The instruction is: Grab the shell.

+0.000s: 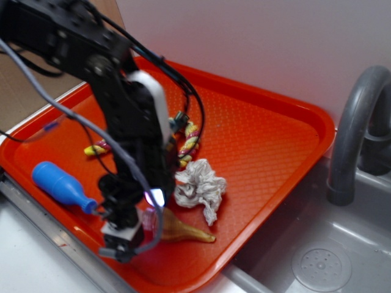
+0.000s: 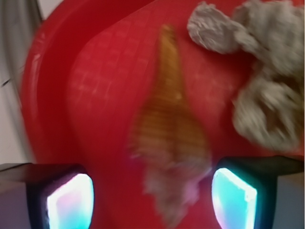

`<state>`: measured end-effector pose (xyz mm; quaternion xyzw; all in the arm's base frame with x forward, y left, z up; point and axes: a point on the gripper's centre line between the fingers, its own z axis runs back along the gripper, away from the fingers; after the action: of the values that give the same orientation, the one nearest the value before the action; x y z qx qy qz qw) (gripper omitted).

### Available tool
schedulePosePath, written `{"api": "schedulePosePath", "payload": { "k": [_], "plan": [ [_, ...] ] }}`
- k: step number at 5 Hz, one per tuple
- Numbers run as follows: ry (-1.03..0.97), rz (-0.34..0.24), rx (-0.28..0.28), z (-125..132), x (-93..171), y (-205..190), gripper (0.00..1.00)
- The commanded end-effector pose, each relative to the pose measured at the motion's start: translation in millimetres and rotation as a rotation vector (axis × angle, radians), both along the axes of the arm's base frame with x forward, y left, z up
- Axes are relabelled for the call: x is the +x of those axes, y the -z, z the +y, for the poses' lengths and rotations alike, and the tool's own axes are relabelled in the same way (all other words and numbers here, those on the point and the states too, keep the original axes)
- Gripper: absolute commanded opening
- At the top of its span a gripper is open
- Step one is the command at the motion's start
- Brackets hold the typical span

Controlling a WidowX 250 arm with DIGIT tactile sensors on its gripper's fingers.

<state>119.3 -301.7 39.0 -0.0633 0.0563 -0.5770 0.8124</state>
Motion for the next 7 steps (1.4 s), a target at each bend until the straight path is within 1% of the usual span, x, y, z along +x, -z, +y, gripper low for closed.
{"api": "schedulePosePath", "payload": {
  "k": [1,2,3,4,5,6,7],
  "plan": [
    [-0.064,-0.036,0.034,-18.7,-20.4,-4.7,0.52],
    [-0.078,-0.046,0.035,-16.3,-22.0,-6.6,0.00],
    [-0.204,-0.064,0.087,2.8,-17.9,-25.8,0.00],
    [-0.456,-0.024,0.011,42.3,-1.2,-61.3,0.00],
    [-0.708,0.021,-0.066,76.3,14.6,-86.6,0.00],
    [-0.858,-0.024,-0.083,101.3,19.0,-112.9,0.00],
    [-1.104,-0.137,-0.061,135.8,24.8,-152.7,0.00]
  ]
}}
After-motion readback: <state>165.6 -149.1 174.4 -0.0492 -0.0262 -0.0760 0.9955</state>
